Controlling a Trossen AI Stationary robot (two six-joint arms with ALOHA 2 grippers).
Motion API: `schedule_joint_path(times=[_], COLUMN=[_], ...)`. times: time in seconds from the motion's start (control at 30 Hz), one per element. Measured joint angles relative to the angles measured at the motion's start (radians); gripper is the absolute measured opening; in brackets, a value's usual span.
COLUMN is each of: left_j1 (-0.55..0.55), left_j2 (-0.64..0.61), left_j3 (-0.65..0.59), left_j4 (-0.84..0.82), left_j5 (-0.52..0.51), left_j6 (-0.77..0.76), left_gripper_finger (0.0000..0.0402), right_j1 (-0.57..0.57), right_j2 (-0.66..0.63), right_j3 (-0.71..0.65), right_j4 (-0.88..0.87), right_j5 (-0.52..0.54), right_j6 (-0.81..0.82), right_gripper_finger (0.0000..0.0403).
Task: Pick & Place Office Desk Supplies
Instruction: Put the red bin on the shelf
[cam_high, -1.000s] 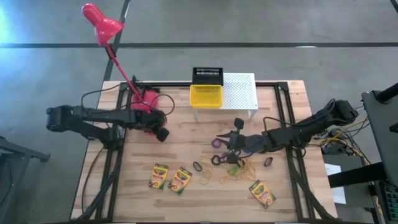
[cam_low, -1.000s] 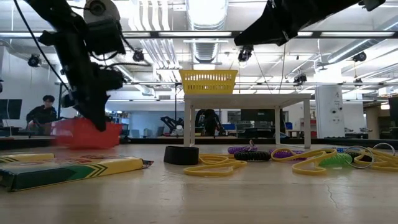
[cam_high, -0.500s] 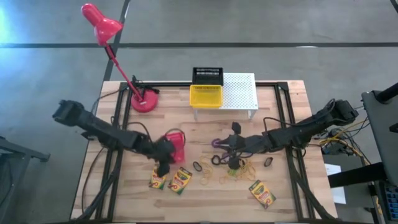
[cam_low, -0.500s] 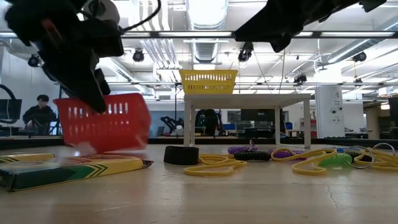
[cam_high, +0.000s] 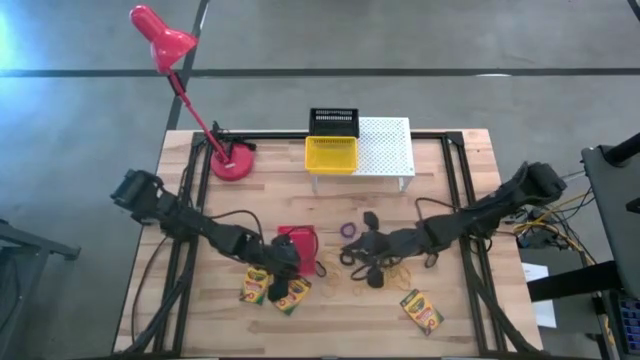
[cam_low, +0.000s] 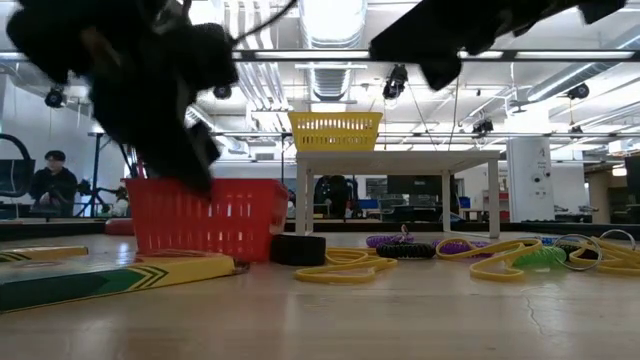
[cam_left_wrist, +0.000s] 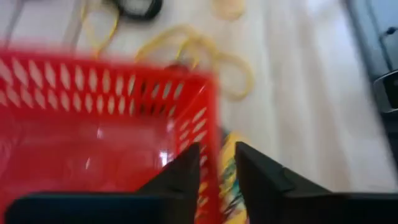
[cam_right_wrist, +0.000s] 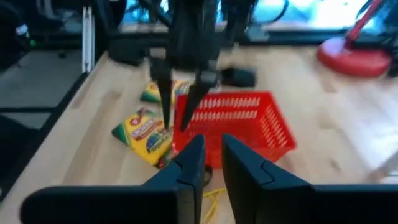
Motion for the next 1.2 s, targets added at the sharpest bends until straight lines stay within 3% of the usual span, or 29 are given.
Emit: schedule_joint_path(times=[0.13,0.27,0.37,0.53,0.67,0.83,1.03,1.2], left_j1=[0.003,-0.018,-0.075,-0.217,-0.318,-0.388,-0.401,-0.401], left_j2=[-0.073,-0.177,-0.250,-0.351,-0.384,-0.381,-0.370,-0.370], left_j3=[0.075,0.127,0.095,0.000,-0.078,-0.172,-0.263,-0.277], left_j4=[-0.181,-0.366,-0.404,-0.386,-0.366,-0.258,-0.021,-0.014], left_j5=[0.008,-0.022,-0.137,-0.415,-0.592,-0.709,-0.748,-0.758], left_j6=[0.020,-0.042,-0.108,-0.232,-0.366,-0.485,-0.469,-0.467], left_gripper_finger=[0.0161,0.0185,0.0188,0.0183,0.0181,0.0181,0.0179,0.0179], right_j1=[-0.020,-0.033,-0.039,-0.046,-0.055,-0.062,-0.070,-0.070], right_j2=[0.153,0.299,0.398,0.558,0.670,0.767,0.865,0.891], right_j3=[0.110,0.287,0.447,0.712,0.890,1.057,1.191,1.256], right_j4=[-0.007,-0.086,-0.269,-0.573,-0.748,-0.860,-0.972,-1.027], right_j5=[-0.071,-0.131,-0.157,-0.153,-0.153,-0.154,-0.194,-0.201], right_j6=[-0.002,0.000,-0.001,-0.002,-0.014,-0.033,-0.052,-0.049], right_gripper_finger=[0.0091,0.0130,0.0149,0.0161,0.0151,0.0120,0.0081,0.0032])
